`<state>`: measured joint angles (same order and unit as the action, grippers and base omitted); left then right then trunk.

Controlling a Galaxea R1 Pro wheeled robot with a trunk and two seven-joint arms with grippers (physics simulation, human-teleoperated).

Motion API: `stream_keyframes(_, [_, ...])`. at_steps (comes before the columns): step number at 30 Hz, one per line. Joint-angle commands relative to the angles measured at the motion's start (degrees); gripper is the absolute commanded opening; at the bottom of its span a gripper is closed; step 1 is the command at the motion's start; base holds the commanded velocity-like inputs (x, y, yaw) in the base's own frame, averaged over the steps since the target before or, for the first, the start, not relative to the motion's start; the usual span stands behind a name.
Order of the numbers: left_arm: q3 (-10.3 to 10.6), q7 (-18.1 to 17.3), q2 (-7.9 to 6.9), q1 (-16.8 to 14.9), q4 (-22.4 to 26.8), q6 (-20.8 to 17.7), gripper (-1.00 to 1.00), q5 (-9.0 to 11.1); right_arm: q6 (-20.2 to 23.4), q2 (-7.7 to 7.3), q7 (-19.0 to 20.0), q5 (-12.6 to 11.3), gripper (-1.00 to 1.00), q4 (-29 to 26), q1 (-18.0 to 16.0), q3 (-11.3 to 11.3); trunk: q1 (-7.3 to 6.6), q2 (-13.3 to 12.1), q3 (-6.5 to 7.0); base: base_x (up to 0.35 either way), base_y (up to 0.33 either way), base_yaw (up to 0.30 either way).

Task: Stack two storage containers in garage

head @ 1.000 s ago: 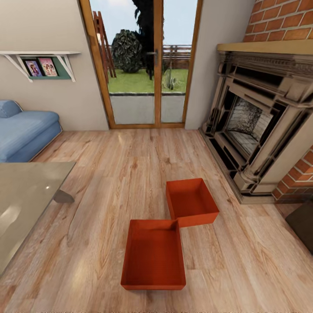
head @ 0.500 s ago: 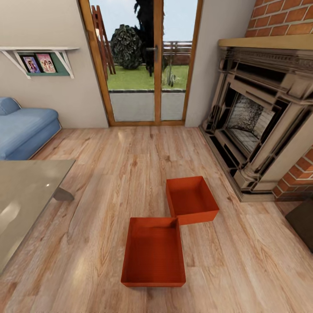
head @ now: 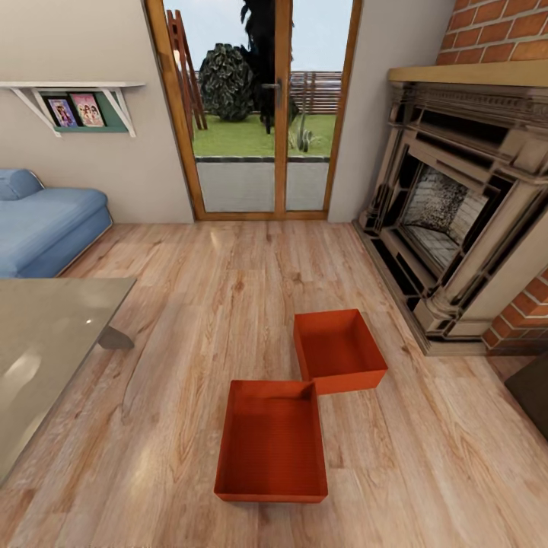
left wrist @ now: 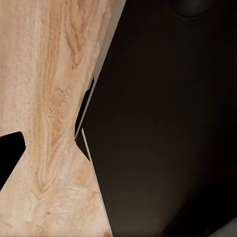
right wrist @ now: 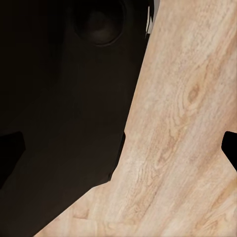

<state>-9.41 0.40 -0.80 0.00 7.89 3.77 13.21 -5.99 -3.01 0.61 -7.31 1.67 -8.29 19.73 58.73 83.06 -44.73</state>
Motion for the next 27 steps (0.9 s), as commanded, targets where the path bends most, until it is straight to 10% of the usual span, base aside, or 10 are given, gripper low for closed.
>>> stream_keyframes(1, [0.0,0.0,0.01,0.0,0.0,0.1,1.0,0.4,-0.3,0.02,0.1,-0.6,1.0,0.2,-0.1,0.5,0.0,0.0,-0.03,0.0,0.0,0.001])
stream_keyframes(27, [0.0,0.0,0.01,0.0,0.0,0.1,1.0,0.4,-0.3,0.02,0.0,-0.6,1.0,0.2,-0.1,0.5,0.0,0.0,-0.83,0.0,0.0,0.0])
